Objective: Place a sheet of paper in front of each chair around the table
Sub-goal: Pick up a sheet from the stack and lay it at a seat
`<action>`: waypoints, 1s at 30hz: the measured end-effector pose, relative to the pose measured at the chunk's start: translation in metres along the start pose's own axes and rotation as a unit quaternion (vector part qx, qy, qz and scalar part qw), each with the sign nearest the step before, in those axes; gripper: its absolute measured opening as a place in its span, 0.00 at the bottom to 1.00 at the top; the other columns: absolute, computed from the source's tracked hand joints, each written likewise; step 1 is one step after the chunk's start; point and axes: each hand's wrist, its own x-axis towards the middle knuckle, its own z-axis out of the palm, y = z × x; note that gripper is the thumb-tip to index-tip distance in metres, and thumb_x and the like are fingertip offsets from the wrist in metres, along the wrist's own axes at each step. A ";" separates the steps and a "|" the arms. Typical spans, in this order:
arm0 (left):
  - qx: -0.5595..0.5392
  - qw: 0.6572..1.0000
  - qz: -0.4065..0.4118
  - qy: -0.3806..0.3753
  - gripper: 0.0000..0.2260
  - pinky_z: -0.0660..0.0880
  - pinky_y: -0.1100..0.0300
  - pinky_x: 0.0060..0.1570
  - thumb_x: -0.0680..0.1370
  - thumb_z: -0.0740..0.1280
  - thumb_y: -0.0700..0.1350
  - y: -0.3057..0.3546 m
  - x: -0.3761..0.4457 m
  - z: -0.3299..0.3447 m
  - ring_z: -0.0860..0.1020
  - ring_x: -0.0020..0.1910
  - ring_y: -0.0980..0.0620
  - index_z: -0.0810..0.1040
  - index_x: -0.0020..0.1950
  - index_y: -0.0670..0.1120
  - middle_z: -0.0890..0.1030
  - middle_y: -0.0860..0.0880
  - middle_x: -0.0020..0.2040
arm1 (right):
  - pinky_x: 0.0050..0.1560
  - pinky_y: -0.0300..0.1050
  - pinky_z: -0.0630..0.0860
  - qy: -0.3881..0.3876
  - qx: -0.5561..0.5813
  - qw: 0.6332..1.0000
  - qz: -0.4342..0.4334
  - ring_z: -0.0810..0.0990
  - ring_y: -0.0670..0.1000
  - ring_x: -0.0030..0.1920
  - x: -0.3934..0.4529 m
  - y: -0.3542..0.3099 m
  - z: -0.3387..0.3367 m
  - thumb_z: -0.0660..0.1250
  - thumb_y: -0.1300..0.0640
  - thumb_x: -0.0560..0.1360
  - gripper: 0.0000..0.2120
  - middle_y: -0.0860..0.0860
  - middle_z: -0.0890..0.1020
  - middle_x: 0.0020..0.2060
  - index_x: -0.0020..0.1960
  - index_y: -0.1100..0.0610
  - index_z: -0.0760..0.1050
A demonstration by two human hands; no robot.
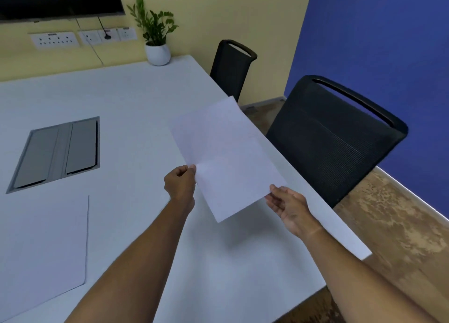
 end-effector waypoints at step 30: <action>0.083 0.993 -0.078 -0.022 0.06 0.78 0.61 0.37 0.75 0.71 0.39 -0.034 0.064 -0.016 0.82 0.39 0.51 0.83 0.38 0.43 0.84 0.48 0.39 | 0.48 0.43 0.83 -0.254 -0.290 0.908 0.163 0.84 0.55 0.56 0.209 -0.076 -0.005 0.76 0.61 0.66 0.21 0.57 0.85 0.55 0.58 0.65 0.81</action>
